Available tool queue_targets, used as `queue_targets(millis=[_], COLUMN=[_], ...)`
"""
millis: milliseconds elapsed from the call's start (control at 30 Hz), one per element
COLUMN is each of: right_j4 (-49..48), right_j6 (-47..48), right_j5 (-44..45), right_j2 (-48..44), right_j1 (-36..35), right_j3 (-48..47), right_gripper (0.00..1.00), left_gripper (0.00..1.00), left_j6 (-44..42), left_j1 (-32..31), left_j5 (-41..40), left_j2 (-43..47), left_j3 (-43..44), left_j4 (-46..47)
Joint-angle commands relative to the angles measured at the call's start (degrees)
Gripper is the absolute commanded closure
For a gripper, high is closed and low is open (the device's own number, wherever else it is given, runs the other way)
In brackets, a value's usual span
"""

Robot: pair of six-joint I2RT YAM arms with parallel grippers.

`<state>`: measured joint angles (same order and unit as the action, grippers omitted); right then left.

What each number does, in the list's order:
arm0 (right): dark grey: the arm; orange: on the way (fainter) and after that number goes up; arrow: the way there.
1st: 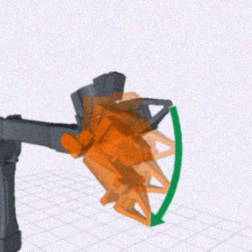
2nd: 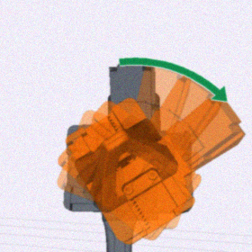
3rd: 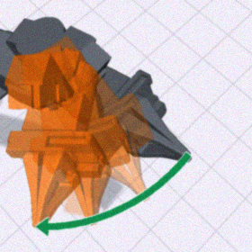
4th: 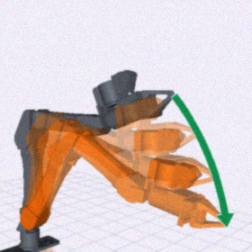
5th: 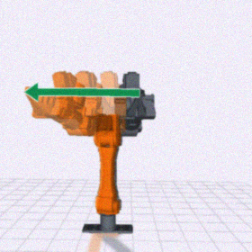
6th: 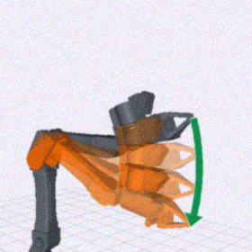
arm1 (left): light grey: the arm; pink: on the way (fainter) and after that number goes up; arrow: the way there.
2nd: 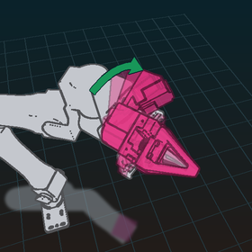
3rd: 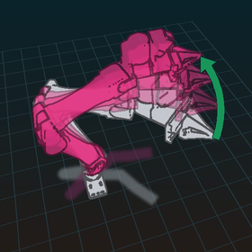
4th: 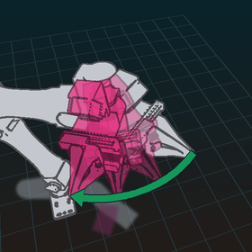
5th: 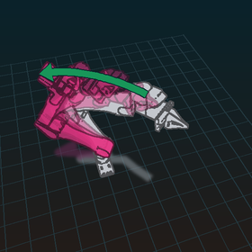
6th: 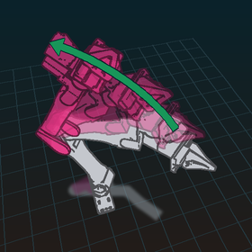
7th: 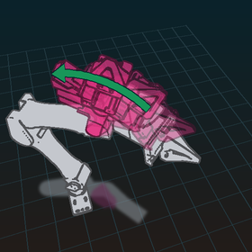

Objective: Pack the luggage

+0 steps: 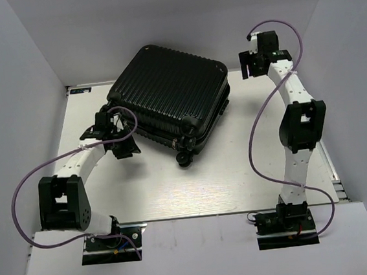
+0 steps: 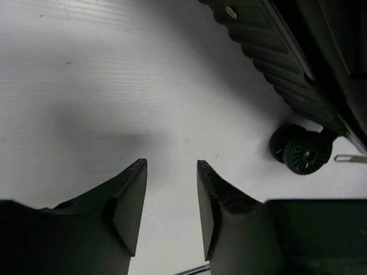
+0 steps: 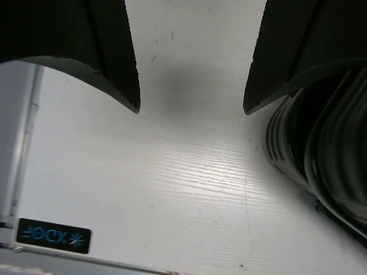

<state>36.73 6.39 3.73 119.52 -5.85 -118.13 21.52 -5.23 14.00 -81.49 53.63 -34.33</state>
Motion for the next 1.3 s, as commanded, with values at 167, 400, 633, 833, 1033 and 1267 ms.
queue_targets(millis=[167,400,633,833,1033,1267], right_j4=[-4.9,-6.9,1.5,4.6,8.8,9.8], right_j6=[-0.7,-4.8,-6.7,-3.4,-3.3,-4.5], right_j5=[-12.7,-7.4,-17.3,-18.1,-15.2,-14.2], right_j2=[2.0,-22.7,-35.0,-40.2,-40.8,-43.1], right_j1=[0.2,-0.3,-5.8,-11.0,-12.7,-13.9], right_j3=[-3.3,33.2,47.6,49.7,49.7,50.7], right_gripper=[0.26,0.24,0.26,0.26,0.26,0.26], left_gripper=[0.56,0.0,0.0,0.0,0.0,0.0], left_j6=[0.5,-1.7,-10.8,-26.2,-33.5,-36.5], left_j1=[0.0,4.6,6.8,10.4,12.2,13.8], left_j5=[1.7,-0.6,-13.8,-3.6,8.6,23.5], left_j2=[-4.4,-2.1,-1.3,-7.4,-17.5,-22.6], left_j3=[4.8,7.9,20.0,29.9,39.3,41.6], left_j4=[3.0,0.6,-3.5,-0.8,-6.6,-8.6])
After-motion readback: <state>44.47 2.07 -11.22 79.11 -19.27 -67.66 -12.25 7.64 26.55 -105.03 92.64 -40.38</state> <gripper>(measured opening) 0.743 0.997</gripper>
